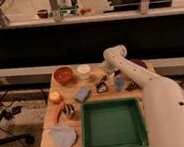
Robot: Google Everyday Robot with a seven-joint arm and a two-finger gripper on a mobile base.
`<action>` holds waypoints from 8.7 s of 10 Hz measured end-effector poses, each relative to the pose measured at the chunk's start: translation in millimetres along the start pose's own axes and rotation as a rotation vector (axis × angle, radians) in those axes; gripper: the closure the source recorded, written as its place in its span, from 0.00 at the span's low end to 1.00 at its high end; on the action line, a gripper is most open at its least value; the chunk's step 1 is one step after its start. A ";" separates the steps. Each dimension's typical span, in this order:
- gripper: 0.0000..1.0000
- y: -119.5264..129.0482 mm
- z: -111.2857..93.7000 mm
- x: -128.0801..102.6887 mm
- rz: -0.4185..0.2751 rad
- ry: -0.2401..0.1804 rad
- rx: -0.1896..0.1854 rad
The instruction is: Place brush in table surface
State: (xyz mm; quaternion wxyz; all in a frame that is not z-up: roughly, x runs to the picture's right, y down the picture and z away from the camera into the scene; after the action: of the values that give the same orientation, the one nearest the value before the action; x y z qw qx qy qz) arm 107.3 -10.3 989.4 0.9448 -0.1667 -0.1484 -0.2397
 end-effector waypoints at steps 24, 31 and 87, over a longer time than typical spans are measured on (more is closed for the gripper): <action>0.68 14.8 28.9 -21.8 -0.055 -0.122 -0.091; 0.80 3.1 0.9 -16.3 -0.020 -0.102 -0.006; 0.20 -9.9 -12.2 -32.7 -0.046 -0.063 0.002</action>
State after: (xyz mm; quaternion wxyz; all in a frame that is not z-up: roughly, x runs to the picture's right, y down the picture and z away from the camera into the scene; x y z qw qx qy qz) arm 77.3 -10.1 969.0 0.9340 -0.1698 -0.1822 -0.2561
